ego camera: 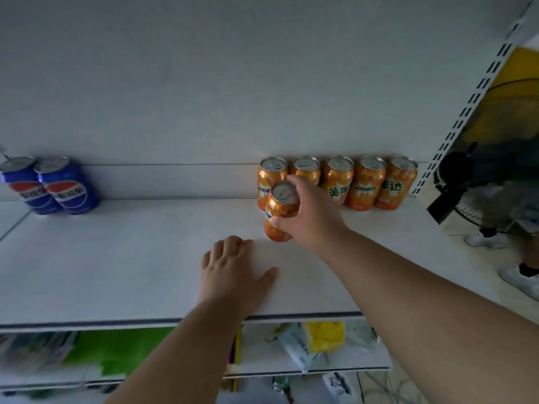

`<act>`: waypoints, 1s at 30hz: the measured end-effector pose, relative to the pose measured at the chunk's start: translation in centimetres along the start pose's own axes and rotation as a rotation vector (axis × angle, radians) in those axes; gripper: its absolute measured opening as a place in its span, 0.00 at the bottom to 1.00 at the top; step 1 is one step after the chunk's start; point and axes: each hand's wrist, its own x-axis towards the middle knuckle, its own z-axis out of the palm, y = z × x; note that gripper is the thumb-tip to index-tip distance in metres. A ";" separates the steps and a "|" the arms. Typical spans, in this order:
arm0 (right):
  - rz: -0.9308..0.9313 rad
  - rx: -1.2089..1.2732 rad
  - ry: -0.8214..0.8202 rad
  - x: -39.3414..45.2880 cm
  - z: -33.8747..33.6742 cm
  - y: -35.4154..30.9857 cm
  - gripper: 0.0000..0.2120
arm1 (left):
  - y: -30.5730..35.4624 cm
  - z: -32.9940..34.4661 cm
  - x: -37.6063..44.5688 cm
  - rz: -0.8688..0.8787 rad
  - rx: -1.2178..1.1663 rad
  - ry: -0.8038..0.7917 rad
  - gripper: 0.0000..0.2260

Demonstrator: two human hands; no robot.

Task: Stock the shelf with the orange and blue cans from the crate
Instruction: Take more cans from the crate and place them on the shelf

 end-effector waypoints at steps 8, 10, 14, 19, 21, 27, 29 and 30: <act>0.123 -0.010 0.141 0.8 2.7 -1.0 0.38 | -0.8 0.4 0.3 0.032 -0.009 -0.009 0.32; 0.120 -0.011 0.147 0.8 2.9 -0.9 0.38 | -0.8 0.5 0.2 0.028 -0.002 -0.011 0.32; 0.112 -0.012 0.170 0.5 3.1 -0.9 0.40 | -0.6 0.5 0.2 0.016 0.010 -0.019 0.32; 0.065 -0.015 0.202 -4.5 2.2 -1.0 0.40 | -0.2 -1.3 -2.1 0.007 -0.095 -0.015 0.26; -0.009 -0.016 0.191 -8.2 0.9 -1.8 0.37 | -0.2 -2.5 -4.7 0.013 -0.125 0.001 0.24; -0.034 -0.006 0.237 -17.6 -1.7 -5.2 0.31 | -1.7 -4.3 -12.0 0.169 -0.198 -0.023 0.22; 0.003 -0.041 0.292 -20.6 -1.1 -6.4 0.31 | -3.0 -4.5 -13.4 0.279 -0.212 -0.016 0.20; 0.031 -0.060 0.321 -22.1 -0.5 -6.9 0.31 | -3.9 -4.3 -14.0 0.339 -0.206 -0.026 0.20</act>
